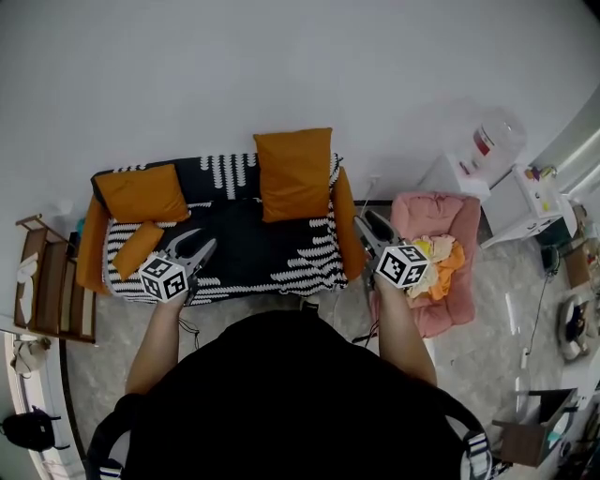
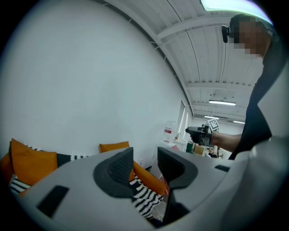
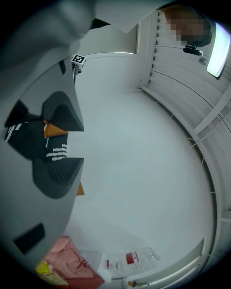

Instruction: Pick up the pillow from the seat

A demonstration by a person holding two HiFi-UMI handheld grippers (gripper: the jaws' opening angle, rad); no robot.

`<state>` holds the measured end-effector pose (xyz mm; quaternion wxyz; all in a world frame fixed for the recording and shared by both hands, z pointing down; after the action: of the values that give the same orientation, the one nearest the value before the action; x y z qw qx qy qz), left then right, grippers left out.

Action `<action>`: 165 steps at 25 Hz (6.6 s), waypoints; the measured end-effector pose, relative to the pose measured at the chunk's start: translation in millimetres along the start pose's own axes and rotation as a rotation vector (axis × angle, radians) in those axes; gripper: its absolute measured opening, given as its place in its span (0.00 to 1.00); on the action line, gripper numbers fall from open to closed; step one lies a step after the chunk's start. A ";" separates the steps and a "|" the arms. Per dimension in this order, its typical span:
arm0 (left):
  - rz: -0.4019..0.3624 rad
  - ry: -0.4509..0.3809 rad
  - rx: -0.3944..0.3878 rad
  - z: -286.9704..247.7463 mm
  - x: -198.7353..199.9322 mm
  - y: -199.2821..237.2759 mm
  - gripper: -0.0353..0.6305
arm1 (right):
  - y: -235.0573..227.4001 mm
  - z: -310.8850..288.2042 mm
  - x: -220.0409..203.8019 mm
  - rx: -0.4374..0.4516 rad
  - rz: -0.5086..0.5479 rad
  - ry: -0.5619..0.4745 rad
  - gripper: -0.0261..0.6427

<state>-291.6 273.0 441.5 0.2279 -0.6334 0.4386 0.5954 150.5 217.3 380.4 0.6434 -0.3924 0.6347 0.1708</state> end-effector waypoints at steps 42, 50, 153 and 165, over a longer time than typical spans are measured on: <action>0.036 0.045 0.042 -119.5 2.7 12.4 0.31 | -126.1 -55.6 -5.6 0.005 -0.055 0.091 0.30; 0.043 0.057 0.044 -138.2 1.7 17.0 0.31 | -144.7 -72.2 -5.3 0.014 -0.058 0.111 0.30; 0.123 0.136 0.137 -343.7 12.8 33.8 0.31 | -353.6 -203.5 4.4 0.125 -0.132 0.282 0.33; 0.145 0.137 0.107 -364.3 17.0 83.0 0.31 | -354.8 -234.9 -4.9 0.073 -0.130 0.312 0.33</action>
<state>-159.9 -69.8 512.8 0.1872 -0.6261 0.5288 0.5416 244.1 -175.7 514.1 0.5607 -0.4306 0.7060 0.0428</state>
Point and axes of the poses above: the fingertips, and each gripper's own axes: z backward along the fingers, y to its left, x out of its top, the point moved 6 cm from there along z, backward along the fingers, and after that the axes turned 6 degrees about x, right-handed, at the moved point
